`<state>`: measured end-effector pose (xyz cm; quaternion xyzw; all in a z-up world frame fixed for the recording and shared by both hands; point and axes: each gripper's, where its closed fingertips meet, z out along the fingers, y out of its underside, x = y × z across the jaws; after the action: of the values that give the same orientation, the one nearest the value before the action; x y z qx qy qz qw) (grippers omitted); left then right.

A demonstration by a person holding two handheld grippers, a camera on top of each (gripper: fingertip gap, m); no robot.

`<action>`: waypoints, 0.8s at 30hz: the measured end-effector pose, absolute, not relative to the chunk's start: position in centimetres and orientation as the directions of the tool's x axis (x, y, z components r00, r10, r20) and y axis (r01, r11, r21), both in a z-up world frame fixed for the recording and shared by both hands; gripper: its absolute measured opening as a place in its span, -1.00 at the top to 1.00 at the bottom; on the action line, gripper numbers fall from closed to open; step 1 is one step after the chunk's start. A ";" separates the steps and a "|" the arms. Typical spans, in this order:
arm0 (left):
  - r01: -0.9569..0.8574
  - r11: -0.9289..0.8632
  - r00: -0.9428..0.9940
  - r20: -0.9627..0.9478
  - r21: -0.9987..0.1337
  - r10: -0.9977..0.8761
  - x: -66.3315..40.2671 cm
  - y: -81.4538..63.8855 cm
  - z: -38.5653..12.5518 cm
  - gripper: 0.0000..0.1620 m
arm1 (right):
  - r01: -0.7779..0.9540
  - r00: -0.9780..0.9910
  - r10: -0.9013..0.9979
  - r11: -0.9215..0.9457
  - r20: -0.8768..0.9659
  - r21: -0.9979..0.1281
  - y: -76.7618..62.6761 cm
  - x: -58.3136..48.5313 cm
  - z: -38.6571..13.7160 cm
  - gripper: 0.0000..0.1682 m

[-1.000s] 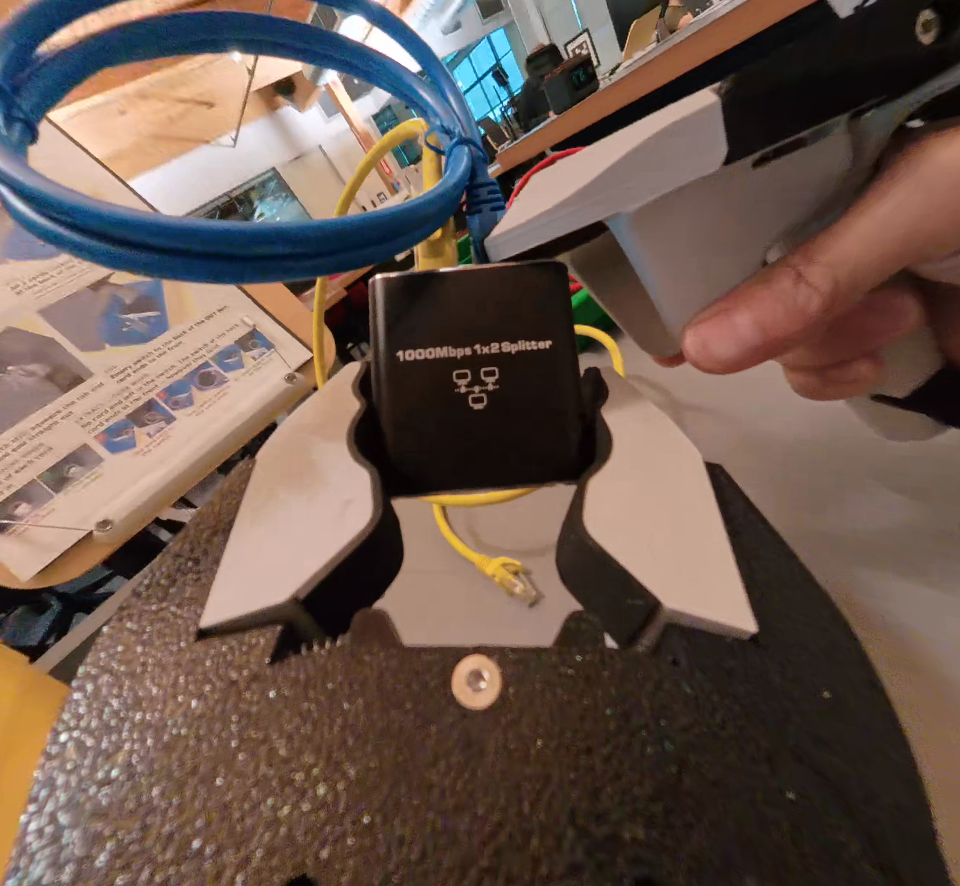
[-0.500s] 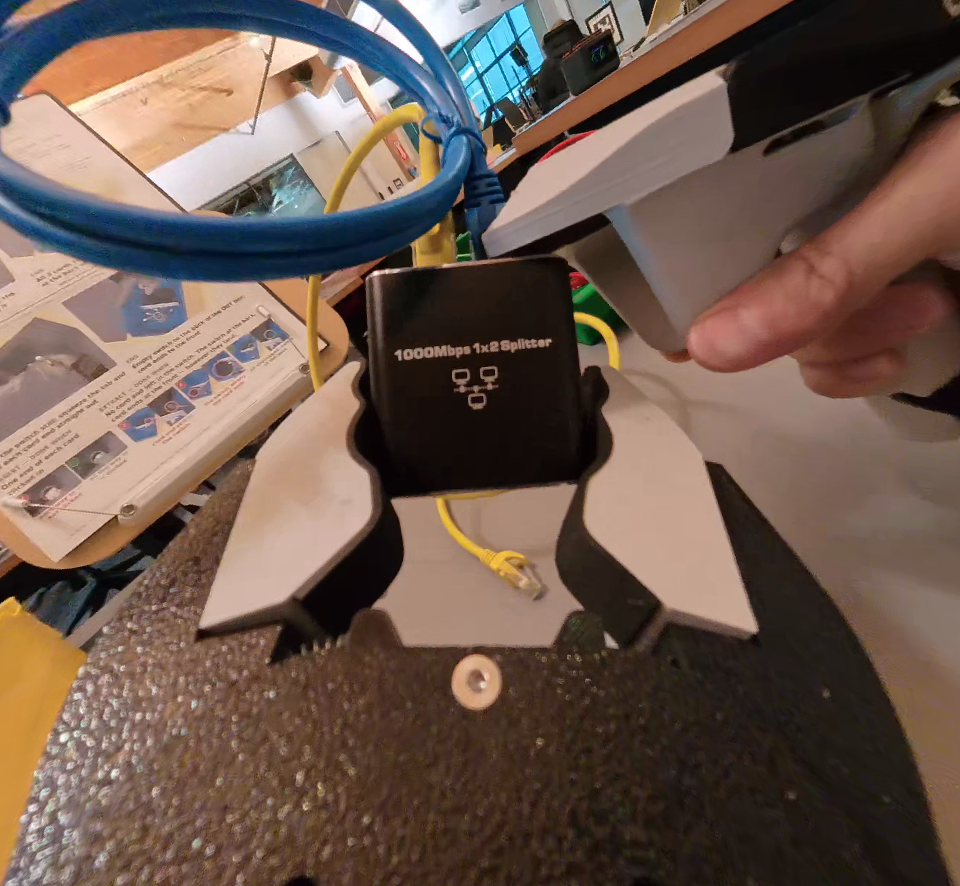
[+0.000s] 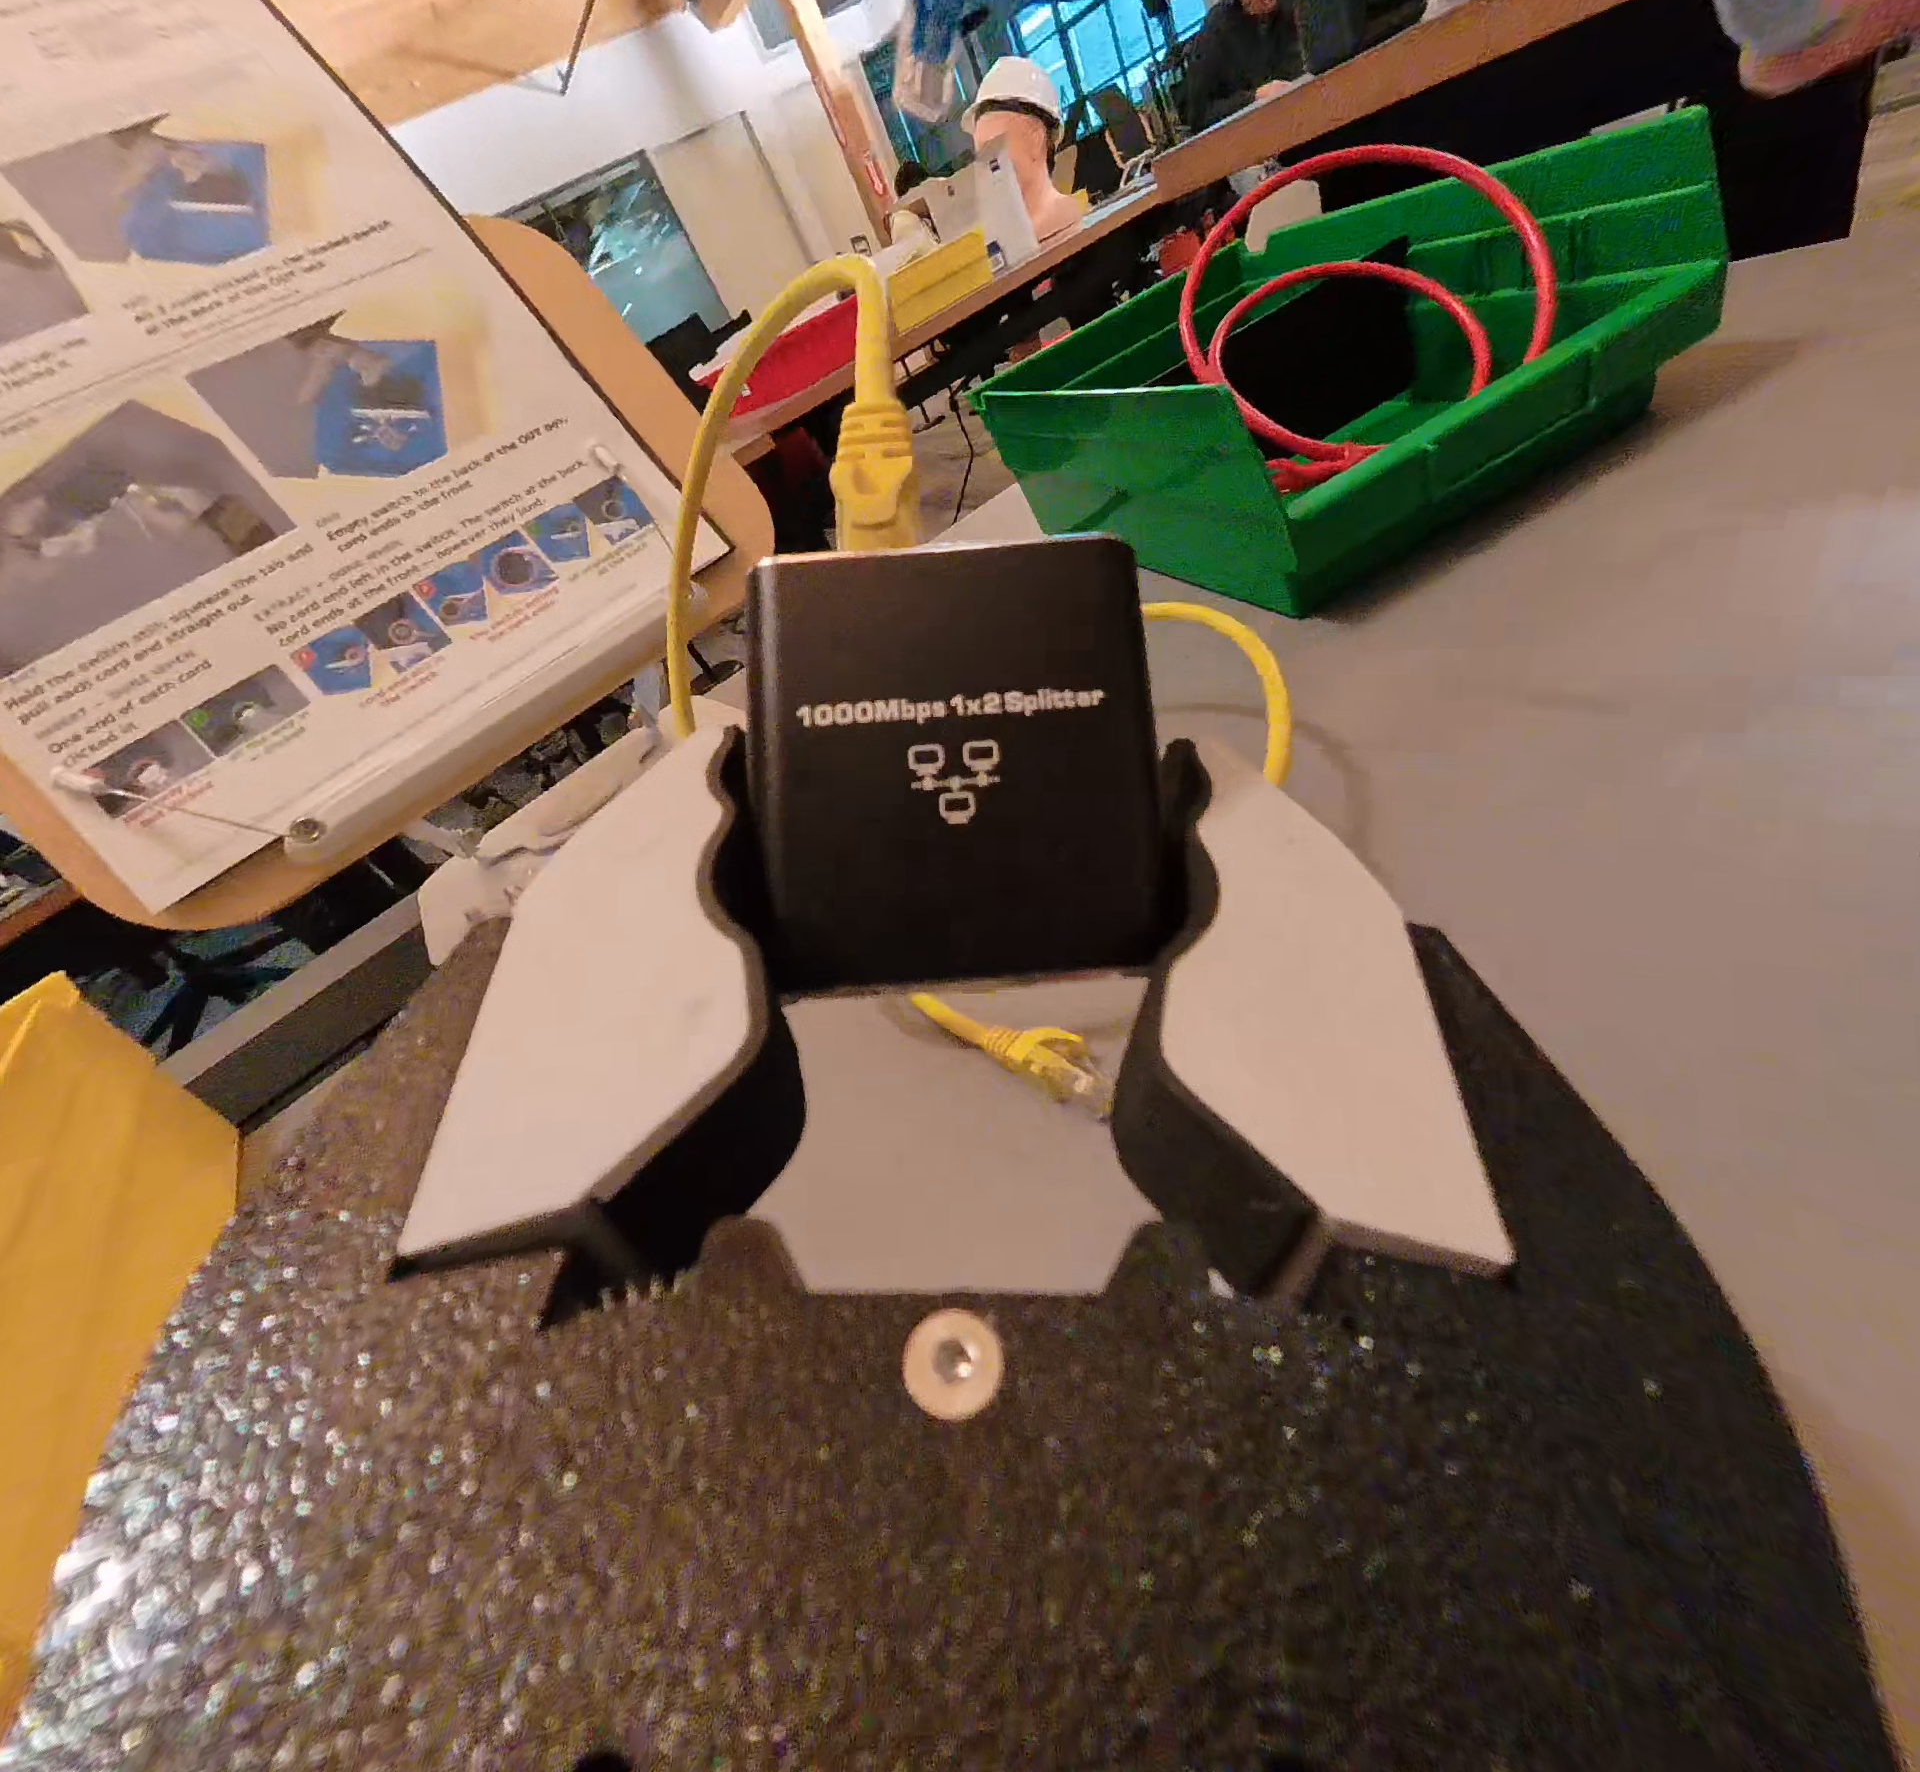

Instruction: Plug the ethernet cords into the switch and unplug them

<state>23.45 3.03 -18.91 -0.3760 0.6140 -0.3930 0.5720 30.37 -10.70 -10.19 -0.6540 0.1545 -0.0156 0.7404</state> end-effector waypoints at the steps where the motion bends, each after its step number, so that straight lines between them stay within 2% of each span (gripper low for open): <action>1: -0.014 0.408 -0.050 -0.407 -0.913 -0.912 23.5 3.3 -18.8 0.07 | -0.155 0.947 -0.266 0.119 -0.182 -0.981 -11.6 31.8 -9.5 0.88; 4: -0.005 0.384 -0.008 -0.384 -0.923 -0.923 23.3 4.3 -18.2 0.07 | -0.214 0.919 -0.306 0.139 -0.248 -0.967 -14.5 36.0 -8.2 0.88; 7: -0.001 0.314 0.004 -0.314 -0.949 -0.949 23.2 5.2 -18.0 0.07 | -0.323 0.892 -0.282 0.146 -0.352 -0.935 -16.3 39.1 -9.3 0.88; 8: -0.003 0.305 0.006 -0.305 -0.952 -0.952 23.2 5.4 -18.0 0.08 | -0.390 0.881 -0.245 0.107 -0.404 -0.915 -16.4 39.4 -10.4 0.88; 11: -0.011 0.299 -0.001 -0.299 -0.954 -0.954 23.2 5.4 -18.1 0.08 | -0.426 0.837 -0.351 0.065 -0.420 -0.903 -17.4 42.5 -13.6 0.88; 13: -0.015 0.310 -0.011 -0.310 -0.951 -0.951 23.3 5.0 -18.3 0.08 | -0.535 0.785 -0.380 -0.016 -0.490 -0.845 -17.3 43.5 -16.7 0.88; 16: -0.023 0.318 -0.029 -0.317 -0.948 -0.948 23.5 4.7 -18.6 0.07 | -0.564 0.724 -0.540 -0.106 -0.429 -0.819 -17.9 45.5 -20.2 0.89; 19: -0.026 0.318 -0.036 -0.317 -0.948 -0.948 23.5 4.5 -18.6 0.08 | -0.601 0.643 -0.674 -0.150 -0.364 -0.785 -19.3 46.9 -21.8 0.65; 22: -0.021 0.306 -0.039 -0.305 -0.952 -0.951 23.4 4.5 -18.5 0.08 | -0.528 0.611 -0.784 -0.301 -0.109 -0.794 -21.8 47.8 -21.7 0.36; 24: -0.020 0.299 -0.045 -0.297 -0.954 -0.954 23.4 4.5 -18.5 0.08 | -0.490 0.623 -0.782 -0.366 -0.024 -0.791 -21.9 47.2 -20.8 0.12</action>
<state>23.43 4.46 -18.52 -0.4151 0.5865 -0.4224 0.5525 47.15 -21.94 -20.83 -0.8063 0.3944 -0.1814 0.4017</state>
